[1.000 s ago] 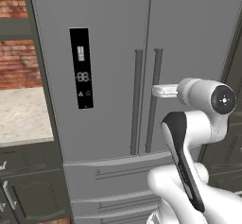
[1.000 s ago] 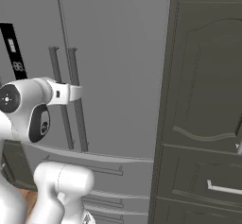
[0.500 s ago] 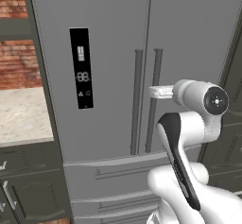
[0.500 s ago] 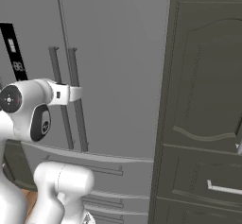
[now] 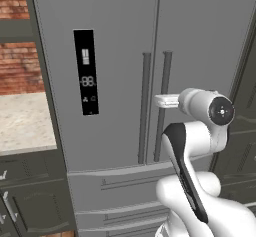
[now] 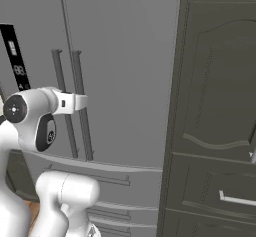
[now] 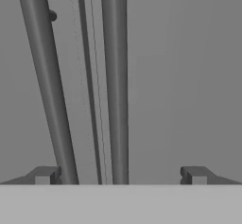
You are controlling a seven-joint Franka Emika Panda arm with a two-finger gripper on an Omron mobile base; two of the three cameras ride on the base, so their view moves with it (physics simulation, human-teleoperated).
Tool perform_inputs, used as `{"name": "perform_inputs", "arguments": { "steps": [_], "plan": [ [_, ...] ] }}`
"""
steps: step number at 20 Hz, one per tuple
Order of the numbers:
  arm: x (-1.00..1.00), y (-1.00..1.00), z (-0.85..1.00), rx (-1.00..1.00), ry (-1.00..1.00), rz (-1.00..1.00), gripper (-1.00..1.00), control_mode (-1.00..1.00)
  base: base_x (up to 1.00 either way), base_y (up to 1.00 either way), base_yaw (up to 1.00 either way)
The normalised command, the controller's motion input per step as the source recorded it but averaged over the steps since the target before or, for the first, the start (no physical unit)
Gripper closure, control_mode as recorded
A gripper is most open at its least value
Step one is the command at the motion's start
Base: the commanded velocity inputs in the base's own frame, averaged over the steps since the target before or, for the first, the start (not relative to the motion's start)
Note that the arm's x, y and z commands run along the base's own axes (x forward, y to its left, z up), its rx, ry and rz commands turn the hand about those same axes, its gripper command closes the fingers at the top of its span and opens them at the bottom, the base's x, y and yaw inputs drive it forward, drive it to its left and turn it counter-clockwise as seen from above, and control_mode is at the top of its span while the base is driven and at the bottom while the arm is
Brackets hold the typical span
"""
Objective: Gather the squash and carrot from the fridge and place them on a tray on the dining counter. Then gather the fish and chicken drumstick from the fridge and place them on the other tray.
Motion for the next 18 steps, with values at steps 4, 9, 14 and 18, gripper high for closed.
{"name": "perform_inputs", "arguments": {
  "steps": [4,9,14,18],
  "plan": [
    [0.02,0.00,0.00,0.00,0.00,0.00,-1.00,-1.00,0.00,0.00,0.00],
    [0.00,0.00,0.00,0.00,0.00,0.00,-1.00,-1.00,0.00,0.00,0.00],
    [0.07,0.00,-0.03,0.00,0.00,0.00,-1.00,-1.00,0.00,0.00,0.00],
    [0.00,0.00,0.00,0.00,0.00,0.00,-1.00,-1.00,0.00,0.00,0.00]
  ]
}}
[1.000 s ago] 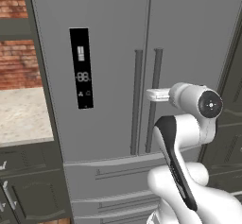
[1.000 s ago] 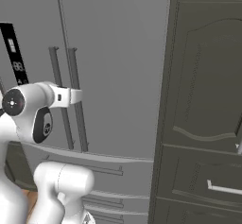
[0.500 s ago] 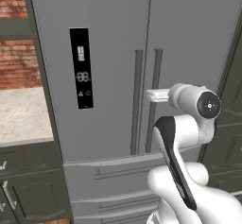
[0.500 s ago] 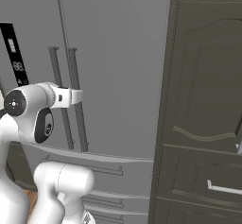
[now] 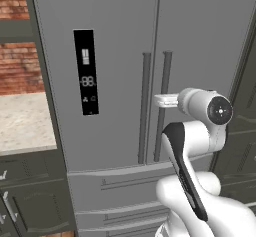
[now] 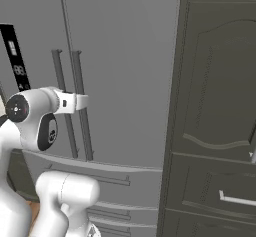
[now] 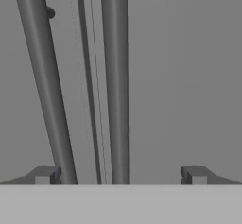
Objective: Gather the squash and carrot from the fridge and place them on a tray on the dining counter. Then gather the fish and chicken drumstick from the fridge and place them on the other tray.
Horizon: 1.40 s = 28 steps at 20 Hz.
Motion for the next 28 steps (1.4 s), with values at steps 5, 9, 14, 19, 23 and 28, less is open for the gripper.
{"name": "perform_inputs", "arguments": {
  "steps": [5,9,14,19,23,28],
  "plan": [
    [0.00,0.00,0.00,0.00,0.00,0.00,-1.00,-1.00,0.00,0.00,0.00],
    [0.00,0.00,0.00,0.00,0.00,0.00,-1.00,-1.00,0.00,0.00,0.00],
    [0.00,0.00,-0.01,0.00,0.00,0.00,-1.00,-1.00,0.00,0.00,0.00],
    [0.11,0.00,-0.01,0.00,0.00,-0.01,-1.00,-1.00,0.00,0.00,0.00],
    [0.38,0.00,0.00,0.00,0.00,0.00,-1.00,-1.00,0.00,0.00,0.00],
    [0.39,0.00,0.00,0.00,0.00,0.00,-1.00,-1.00,0.00,0.00,0.00]
  ]
}}
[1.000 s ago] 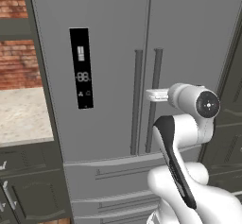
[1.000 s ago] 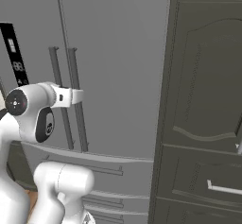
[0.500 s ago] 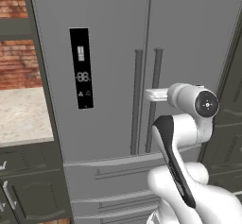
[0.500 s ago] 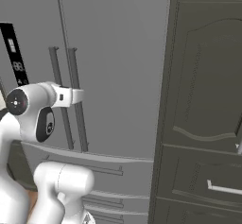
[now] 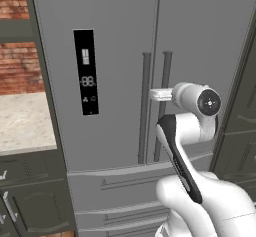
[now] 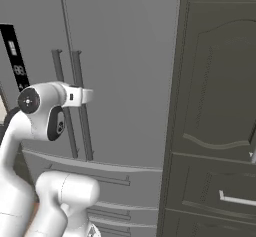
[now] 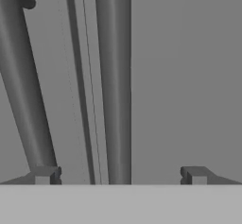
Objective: Gather the squash and carrot from the fridge and place them on a tray on the dining counter. Then gather the fish and chicken drumstick from the fridge and place them on the other tray.
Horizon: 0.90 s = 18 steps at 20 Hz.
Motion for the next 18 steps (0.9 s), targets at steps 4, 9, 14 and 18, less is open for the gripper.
{"name": "perform_inputs", "arguments": {
  "steps": [4,9,14,18],
  "plan": [
    [0.42,0.00,0.00,0.00,0.00,0.00,-1.00,-1.00,0.00,0.00,0.00],
    [0.35,0.00,0.00,0.00,0.00,0.00,-1.00,-1.00,0.00,0.00,0.00],
    [0.37,0.00,0.00,0.00,0.00,0.00,-1.00,-1.00,0.00,0.00,0.00],
    [0.31,-0.09,-0.08,0.00,-0.02,0.00,-1.00,-1.00,0.00,0.00,0.00]
  ]
}}
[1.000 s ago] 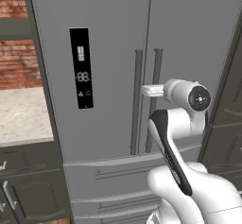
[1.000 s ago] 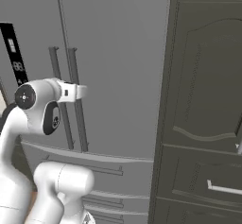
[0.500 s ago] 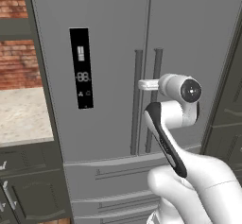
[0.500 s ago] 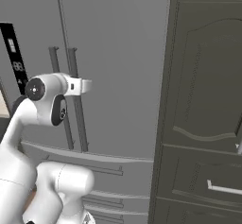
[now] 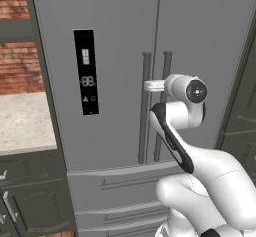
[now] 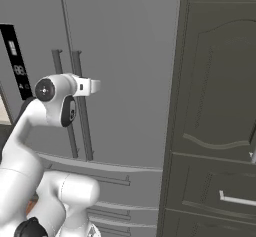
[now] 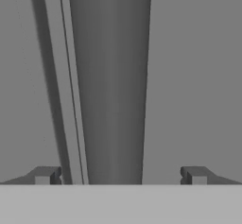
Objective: Gather the squash and carrot from the fridge and place them on a tray on the dining counter. Then gather the fish and chicken drumstick from the fridge and place them on the other tray.
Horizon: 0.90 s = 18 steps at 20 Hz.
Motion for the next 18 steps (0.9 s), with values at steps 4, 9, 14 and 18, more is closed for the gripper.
{"name": "perform_inputs", "arguments": {
  "steps": [4,9,14,18],
  "plan": [
    [0.03,0.00,0.00,0.00,0.00,0.00,-1.00,-1.00,0.00,0.00,0.00],
    [0.00,0.00,0.00,0.00,0.00,0.00,1.00,-1.00,0.00,0.00,0.00],
    [0.00,0.00,0.00,0.00,0.00,0.00,1.00,-1.00,0.00,0.00,0.00],
    [0.00,0.00,0.00,0.00,0.00,0.00,1.00,-1.00,0.00,0.00,0.00]
  ]
}}
